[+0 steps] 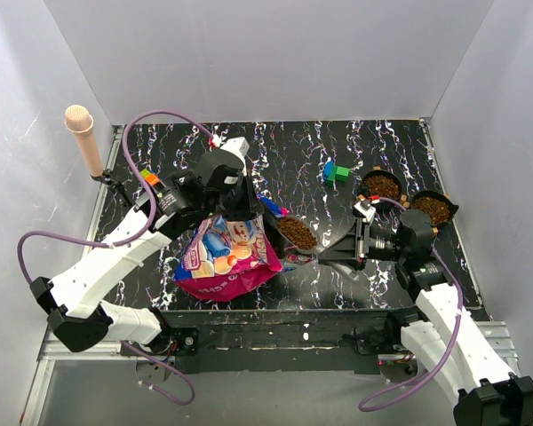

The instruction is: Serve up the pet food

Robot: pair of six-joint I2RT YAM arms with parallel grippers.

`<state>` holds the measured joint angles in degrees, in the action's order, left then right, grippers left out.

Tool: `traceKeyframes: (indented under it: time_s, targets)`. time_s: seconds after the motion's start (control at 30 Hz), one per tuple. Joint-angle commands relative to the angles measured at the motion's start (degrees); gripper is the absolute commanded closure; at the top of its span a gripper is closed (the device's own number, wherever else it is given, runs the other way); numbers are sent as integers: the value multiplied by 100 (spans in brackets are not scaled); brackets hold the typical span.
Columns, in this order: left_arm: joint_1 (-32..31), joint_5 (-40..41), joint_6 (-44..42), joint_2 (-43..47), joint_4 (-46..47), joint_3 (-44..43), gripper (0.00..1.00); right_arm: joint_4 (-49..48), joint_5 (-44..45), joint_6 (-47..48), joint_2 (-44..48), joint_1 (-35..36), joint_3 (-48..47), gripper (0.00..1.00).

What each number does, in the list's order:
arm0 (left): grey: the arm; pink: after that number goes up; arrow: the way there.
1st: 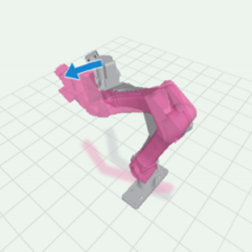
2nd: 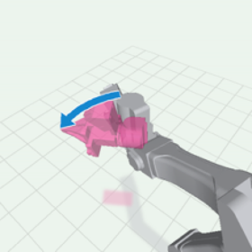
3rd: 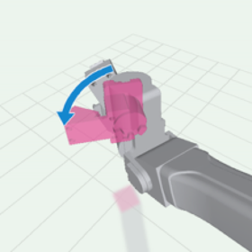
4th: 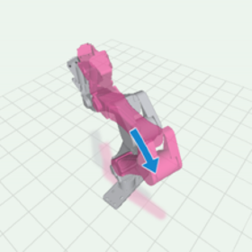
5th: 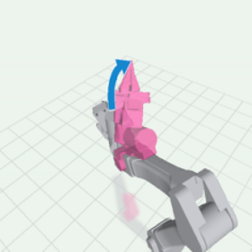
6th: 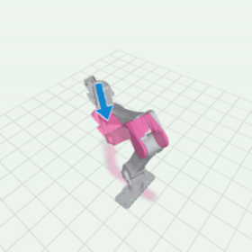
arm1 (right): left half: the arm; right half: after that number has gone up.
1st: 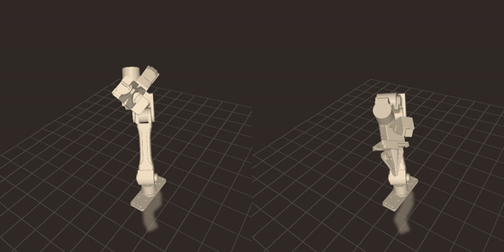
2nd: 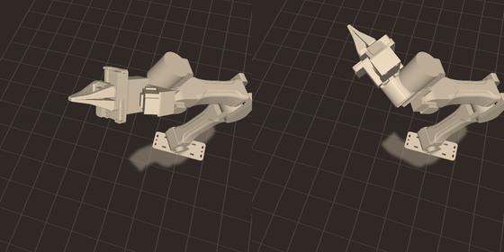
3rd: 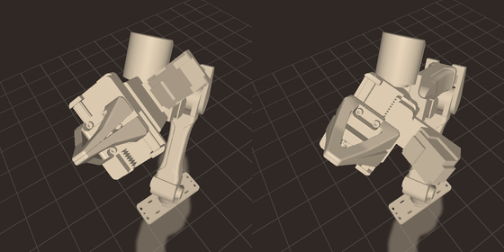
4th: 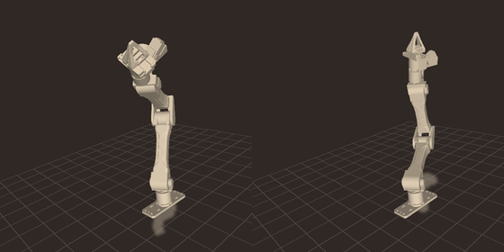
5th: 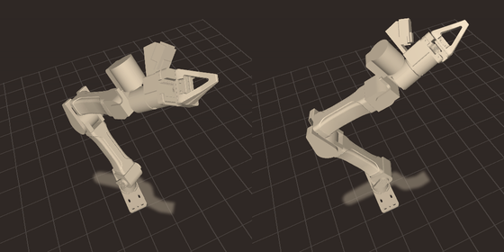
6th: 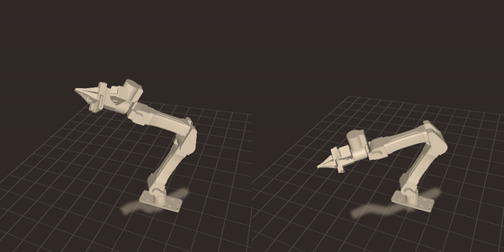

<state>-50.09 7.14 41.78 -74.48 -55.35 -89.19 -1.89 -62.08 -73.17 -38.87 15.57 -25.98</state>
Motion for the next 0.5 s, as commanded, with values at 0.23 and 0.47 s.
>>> traceKeyframes:
  time_s: [0.23, 0.47]
  targets:
    - [69, 1307, -21, -365, -414, -1241, 100, 505, -488, 338, -85, -678, -1067, 99]
    - [87, 1467, -108, -682, -556, -1680, 100, 681, -585, 443, -313, -1222, -1489, 99]
